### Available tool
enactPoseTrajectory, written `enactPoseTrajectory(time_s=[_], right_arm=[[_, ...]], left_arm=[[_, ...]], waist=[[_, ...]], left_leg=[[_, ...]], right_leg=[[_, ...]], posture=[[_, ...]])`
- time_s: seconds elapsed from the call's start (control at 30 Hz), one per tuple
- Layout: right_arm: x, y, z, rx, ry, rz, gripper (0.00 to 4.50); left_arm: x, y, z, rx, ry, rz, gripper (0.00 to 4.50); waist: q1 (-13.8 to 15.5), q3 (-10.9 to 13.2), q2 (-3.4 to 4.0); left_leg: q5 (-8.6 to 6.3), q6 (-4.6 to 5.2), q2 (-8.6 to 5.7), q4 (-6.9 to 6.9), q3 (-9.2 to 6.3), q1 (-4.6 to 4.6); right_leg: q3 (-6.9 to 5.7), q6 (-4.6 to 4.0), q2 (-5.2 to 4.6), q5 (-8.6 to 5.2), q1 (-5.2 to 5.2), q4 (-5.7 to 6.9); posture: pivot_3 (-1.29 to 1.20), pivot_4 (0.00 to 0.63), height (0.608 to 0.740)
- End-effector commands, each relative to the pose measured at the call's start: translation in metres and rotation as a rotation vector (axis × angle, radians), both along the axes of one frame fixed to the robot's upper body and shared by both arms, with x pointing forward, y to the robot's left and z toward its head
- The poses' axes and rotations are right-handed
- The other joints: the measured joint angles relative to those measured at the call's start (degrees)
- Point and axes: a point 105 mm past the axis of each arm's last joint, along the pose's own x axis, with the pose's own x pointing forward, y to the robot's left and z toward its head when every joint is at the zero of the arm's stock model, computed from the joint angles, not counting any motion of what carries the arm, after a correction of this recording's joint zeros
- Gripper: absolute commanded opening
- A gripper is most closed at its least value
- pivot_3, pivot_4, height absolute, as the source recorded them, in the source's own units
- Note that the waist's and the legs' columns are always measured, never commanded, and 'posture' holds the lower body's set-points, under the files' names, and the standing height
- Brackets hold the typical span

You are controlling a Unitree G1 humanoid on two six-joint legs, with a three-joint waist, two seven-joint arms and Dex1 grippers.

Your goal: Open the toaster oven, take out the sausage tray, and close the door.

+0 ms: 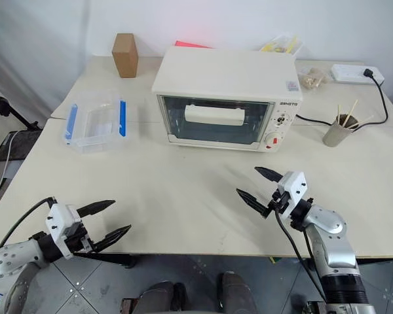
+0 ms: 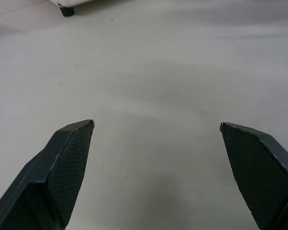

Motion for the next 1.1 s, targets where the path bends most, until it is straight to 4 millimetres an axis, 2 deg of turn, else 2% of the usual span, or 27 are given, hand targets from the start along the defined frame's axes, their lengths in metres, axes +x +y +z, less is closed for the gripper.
enactPoseTrajectory(time_s=[0.03,0.13,0.2,0.27,0.43,0.53,0.6,0.8,0.93,1.03,1.1], right_arm=[[-0.003,0.007,0.027,0.057,-0.005,0.061,4.50],[-0.001,0.010,0.041,0.096,0.007,0.070,4.50],[0.016,0.015,0.066,0.148,0.009,0.071,4.50],[0.029,0.019,0.082,0.158,-0.009,0.063,4.50],[0.043,0.025,0.096,0.190,-0.024,0.049,4.50],[0.049,0.029,0.104,0.207,-0.048,0.051,4.50],[0.048,0.033,0.105,0.203,-0.062,0.072,4.50],[0.034,0.040,0.104,0.156,-0.134,0.170,4.50],[0.023,0.035,0.094,0.054,-0.175,0.216,4.50],[0.007,0.034,0.076,-0.107,-0.196,0.291,4.50],[0.004,0.033,0.073,-0.139,-0.211,0.301,4.50]], left_arm=[[0.001,-0.007,0.019,-0.035,-0.042,-0.035,4.49],[0.007,-0.006,0.029,-0.083,-0.056,-0.025,4.49],[0.020,-0.009,0.056,-0.255,-0.063,-0.066,4.49],[0.028,-0.011,0.071,-0.314,-0.089,-0.082,4.49],[0.034,-0.022,0.078,-0.311,-0.097,-0.131,4.49],[0.038,-0.029,0.082,-0.326,-0.106,-0.141,4.49],[0.040,-0.031,0.083,-0.329,-0.107,-0.142,4.49],[0.042,-0.032,0.078,-0.330,-0.080,-0.130,4.49],[0.043,-0.032,0.072,-0.338,-0.032,-0.121,4.49],[0.052,-0.027,0.071,-0.341,-0.025,-0.083,4.49],[0.055,-0.027,0.073,-0.350,-0.024,-0.092,4.49]], waist=[[0.00,0.00,0.00],[-0.03,0.02,0.03],[-0.09,0.02,0.03],[-0.05,0.07,0.05],[-0.04,0.04,0.04],[-0.02,0.04,0.04],[-0.05,0.04,0.04],[-0.01,0.04,0.04],[0.01,0.04,0.04],[0.10,0.04,0.04],[0.12,0.04,0.04]], left_leg=[[0.00,0.00,0.00,-0.01,0.00,0.00],[0.00,0.00,0.01,-0.01,-0.01,0.00],[0.01,-0.01,0.01,-0.01,-0.02,0.00],[0.04,-0.02,-0.01,0.22,-0.03,-0.21],[0.20,-0.32,0.01,0.04,-0.06,-0.11],[0.18,-0.30,0.02,0.08,-0.07,-0.39],[0.19,-0.23,0.01,0.29,-0.08,-0.79],[0.14,-0.14,0.00,0.44,-0.08,-0.76],[0.16,-0.16,0.00,0.47,-0.09,-0.70],[0.16,-0.17,0.00,0.47,-0.10,-0.69],[0.17,-0.17,0.01,0.46,-0.12,-0.67]], right_leg=[[0.00,0.00,0.00,0.00,0.00,0.00],[0.00,0.00,0.01,0.00,-0.01,0.02],[-0.01,0.00,0.01,0.00,-0.01,0.03],[-0.03,0.03,-0.01,0.02,-0.19,0.19],[-0.12,0.03,0.04,0.02,-0.14,0.13],[-0.16,0.05,0.04,0.03,-0.28,0.16],[-0.20,0.11,0.03,0.06,-0.48,0.14],[-0.20,0.14,0.02,0.08,-0.40,0.11],[-0.20,0.14,0.02,0.08,-0.38,0.06],[-0.20,0.14,0.02,0.08,-0.38,0.07],[-0.22,0.14,0.03,0.08,-0.36,0.05]], posture=[[0.00,0.150,0.740],[0.00,0.150,0.740],[0.00,0.150,0.740],[0.00,0.150,0.740],[0.00,0.150,0.740],[0.00,0.150,0.740],[0.00,0.150,0.740],[0.00,0.150,0.740],[0.00,0.150,0.740],[0.00,0.150,0.740],[0.00,0.150,0.740]])
